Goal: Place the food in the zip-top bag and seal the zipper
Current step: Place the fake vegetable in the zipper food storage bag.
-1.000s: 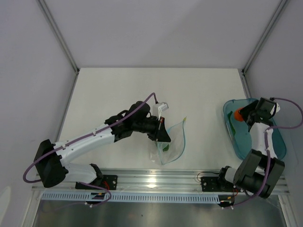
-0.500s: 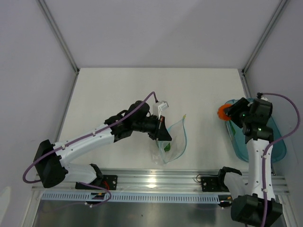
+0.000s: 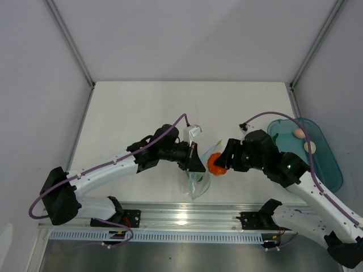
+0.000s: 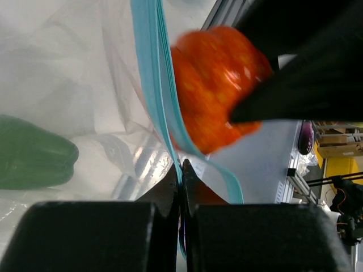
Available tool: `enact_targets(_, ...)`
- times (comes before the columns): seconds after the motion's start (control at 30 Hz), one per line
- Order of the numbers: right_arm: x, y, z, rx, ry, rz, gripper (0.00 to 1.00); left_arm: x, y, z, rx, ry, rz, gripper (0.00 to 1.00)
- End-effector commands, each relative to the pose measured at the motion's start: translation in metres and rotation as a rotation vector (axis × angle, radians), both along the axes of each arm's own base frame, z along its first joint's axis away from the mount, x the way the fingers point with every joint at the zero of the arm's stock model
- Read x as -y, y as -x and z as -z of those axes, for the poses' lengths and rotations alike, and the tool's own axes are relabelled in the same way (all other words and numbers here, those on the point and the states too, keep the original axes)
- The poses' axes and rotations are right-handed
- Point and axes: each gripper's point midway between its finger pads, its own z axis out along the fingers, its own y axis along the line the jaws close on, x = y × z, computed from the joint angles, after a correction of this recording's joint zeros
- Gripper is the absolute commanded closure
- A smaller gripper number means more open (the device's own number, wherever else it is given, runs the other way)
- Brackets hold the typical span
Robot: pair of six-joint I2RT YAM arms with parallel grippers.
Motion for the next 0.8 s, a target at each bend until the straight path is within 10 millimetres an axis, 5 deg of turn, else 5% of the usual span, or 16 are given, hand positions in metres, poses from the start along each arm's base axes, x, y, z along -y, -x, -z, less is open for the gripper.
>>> enact_targets(0.0, -0.011, 0.017, -0.036, 0.053, -0.063, 0.034, 0.87, 0.002, 0.005, -0.016, 0.024, 0.071, 0.036, 0.99)
enact_targets(0.1, -0.022, 0.03, -0.051, 0.066, -0.089, 0.013, 0.88, 0.003, 0.004, -0.012, 0.018, 0.058, 0.043, 0.99)
enact_targets(0.33, -0.011, 0.052, -0.057, 0.077, -0.029, 0.029, 0.88, 0.004, 0.001, -0.014, 0.023, 0.051, 0.034, 0.99)
enact_targets(0.53, -0.031, 0.062, -0.074, 0.121, -0.104, -0.069, 0.88, 0.0, 0.0, -0.01, 0.015, 0.02, 0.011, 0.99)
enact_targets(0.77, -0.04, 0.057, -0.059, 0.166, -0.079, -0.094, 0.88, 0.001, -0.005, -0.008, -0.01, 0.039, -0.043, 0.99)
